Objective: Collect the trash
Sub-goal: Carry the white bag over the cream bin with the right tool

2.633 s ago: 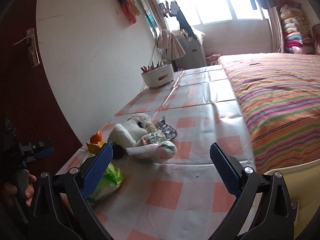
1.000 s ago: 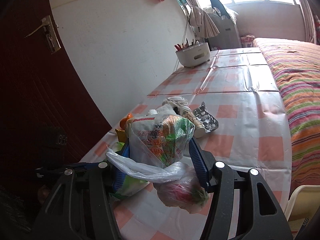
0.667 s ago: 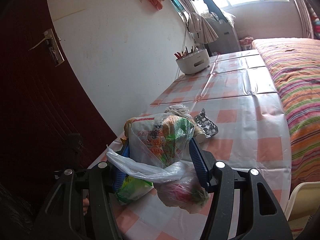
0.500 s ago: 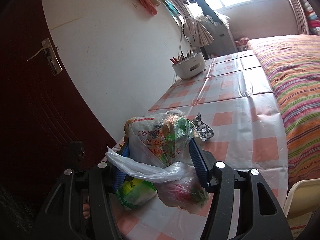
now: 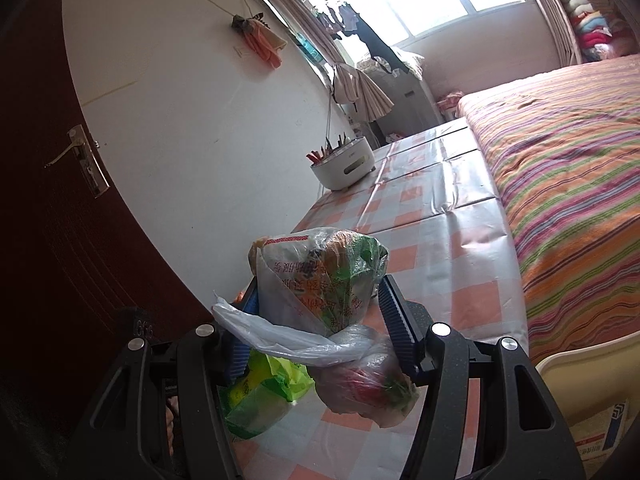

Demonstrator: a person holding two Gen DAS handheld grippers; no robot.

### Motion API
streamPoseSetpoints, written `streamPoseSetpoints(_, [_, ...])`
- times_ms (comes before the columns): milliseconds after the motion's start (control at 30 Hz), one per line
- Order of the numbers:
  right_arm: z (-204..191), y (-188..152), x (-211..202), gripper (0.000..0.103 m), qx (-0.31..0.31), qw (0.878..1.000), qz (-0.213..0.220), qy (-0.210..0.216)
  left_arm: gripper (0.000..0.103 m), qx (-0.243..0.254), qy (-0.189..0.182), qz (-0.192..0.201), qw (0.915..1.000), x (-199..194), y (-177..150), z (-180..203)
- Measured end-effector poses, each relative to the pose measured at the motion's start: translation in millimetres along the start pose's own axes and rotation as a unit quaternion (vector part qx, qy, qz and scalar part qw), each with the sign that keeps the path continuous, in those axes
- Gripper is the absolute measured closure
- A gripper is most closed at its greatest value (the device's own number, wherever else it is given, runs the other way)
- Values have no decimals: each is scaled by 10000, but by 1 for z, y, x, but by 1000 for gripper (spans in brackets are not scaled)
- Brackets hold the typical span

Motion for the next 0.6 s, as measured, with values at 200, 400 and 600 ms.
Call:
streamPoseSetpoints(200, [21, 5, -25, 46, 41, 9992, 232, -327, 79, 255, -201, -37, 9995, 2, 1, 27])
streamPoseSetpoints(400, [48, 7, -57, 46, 128, 9965, 451, -695, 79, 438, -450, -117, 9980, 8, -3, 56])
streamPoseSetpoints(600, [79, 4, -94, 45, 215, 9909, 632, -1169, 78, 660, -704, -237, 9951, 15, -9, 90])
Point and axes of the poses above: each gripper's, at about its wrist camera, not at the fingertips, and x roughly the way its jaws point, z to its right, y to its top, the point moved 7 cm from there along x, roughly the way its jaws point, and after that the axes turned 8 degrees about z, right-handed, at the moved point
